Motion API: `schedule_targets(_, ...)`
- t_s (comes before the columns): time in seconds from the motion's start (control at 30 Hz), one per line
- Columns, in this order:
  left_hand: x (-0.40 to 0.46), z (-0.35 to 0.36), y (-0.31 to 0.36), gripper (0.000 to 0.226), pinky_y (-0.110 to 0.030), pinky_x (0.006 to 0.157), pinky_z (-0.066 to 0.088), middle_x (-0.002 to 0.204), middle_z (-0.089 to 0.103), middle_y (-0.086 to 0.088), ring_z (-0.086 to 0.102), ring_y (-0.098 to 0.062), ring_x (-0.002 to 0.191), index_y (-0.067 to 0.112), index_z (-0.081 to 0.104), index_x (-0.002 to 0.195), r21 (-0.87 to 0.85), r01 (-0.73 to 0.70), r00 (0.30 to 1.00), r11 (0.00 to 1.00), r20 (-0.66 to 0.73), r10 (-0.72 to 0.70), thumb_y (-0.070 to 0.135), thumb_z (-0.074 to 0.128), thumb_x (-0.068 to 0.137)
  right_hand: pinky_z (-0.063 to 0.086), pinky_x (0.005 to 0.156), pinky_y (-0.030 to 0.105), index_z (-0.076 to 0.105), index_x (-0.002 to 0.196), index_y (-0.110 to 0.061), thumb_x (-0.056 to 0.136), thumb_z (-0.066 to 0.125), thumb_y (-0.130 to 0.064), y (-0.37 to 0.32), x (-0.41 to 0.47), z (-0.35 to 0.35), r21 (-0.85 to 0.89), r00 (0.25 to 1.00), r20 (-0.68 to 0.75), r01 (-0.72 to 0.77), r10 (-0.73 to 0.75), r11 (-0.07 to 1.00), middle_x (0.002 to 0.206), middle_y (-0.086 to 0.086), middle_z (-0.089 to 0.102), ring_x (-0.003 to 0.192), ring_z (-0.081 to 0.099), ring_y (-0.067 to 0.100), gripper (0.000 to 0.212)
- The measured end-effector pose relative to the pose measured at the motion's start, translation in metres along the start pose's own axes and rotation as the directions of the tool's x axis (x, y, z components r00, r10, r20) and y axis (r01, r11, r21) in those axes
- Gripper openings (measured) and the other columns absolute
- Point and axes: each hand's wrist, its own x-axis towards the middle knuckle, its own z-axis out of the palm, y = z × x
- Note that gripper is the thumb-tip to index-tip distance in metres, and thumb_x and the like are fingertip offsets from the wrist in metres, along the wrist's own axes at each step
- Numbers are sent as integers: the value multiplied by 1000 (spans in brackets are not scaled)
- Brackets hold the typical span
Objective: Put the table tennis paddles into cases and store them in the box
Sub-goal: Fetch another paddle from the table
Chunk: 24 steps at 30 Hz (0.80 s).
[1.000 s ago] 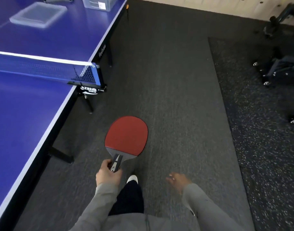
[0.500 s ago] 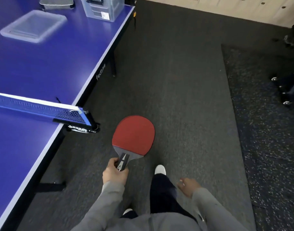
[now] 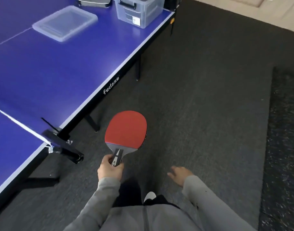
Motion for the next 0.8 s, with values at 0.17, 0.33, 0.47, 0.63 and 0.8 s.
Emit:
schedule_targets(0.17, 44, 20, 46, 39, -35, 84, 49, 84, 61, -1, 60, -28, 86, 16, 59, 112, -52, 56, 997, 997, -45, -59, 12, 68, 74, 39, 106, 39, 37, 141, -15, 100, 34, -45, 11, 56, -62, -43, 999, 54, 0, 2, 999, 142, 8, 47, 129, 46, 26, 51)
schedule_targets(0.33, 112, 41, 107, 36, -33, 82, 48, 86, 63, 0, 60, -25, 87, 18, 60, 109, -172, 75, 995, 982, -56, -85, 17, 69, 75, 39, 106, 35, 38, 142, -18, 100, 36, -45, -8, 124, -140, -59, 999, 34, 21, -19, 998, 144, 5, 47, 130, 47, 23, 50)
schedule_targets(0.47, 170, 40, 164, 30, -28, 74, 42, 78, 60, 8, 59, -21, 82, 25, 58, 98, -265, 109, 990, 958, -60, -129, 27, 73, 72, 37, 107, 37, 35, 143, -19, 100, 33, -46, -41, 167, -215, -117, 997, 11, 82, -81, 990, 147, 7, 42, 134, 41, 24, 51)
schedule_targets(0.63, 223, 25, 199, 32, -27, 74, 41, 85, 63, 0, 57, -24, 83, 22, 58, 102, -328, 134, 965, 935, -171, -198, 21, 72, 74, 34, 109, 37, 35, 143, -17, 101, 33, -43, -94, 205, -299, -153, 981, -23, 187, -193, 970, 147, 7, 40, 135, 38, 25, 50)
schedule_targets(0.8, 259, 10, 201, 30, -29, 74, 39, 84, 61, -3, 53, -25, 83, 17, 60, 104, -390, 227, 883, 892, -304, -357, 17, 70, 76, 37, 107, 34, 38, 142, -22, 99, 36, -44, -156, 242, -352, -253, 941, 10, 329, -337, 910, 141, 3, 47, 130, 43, 22, 48)
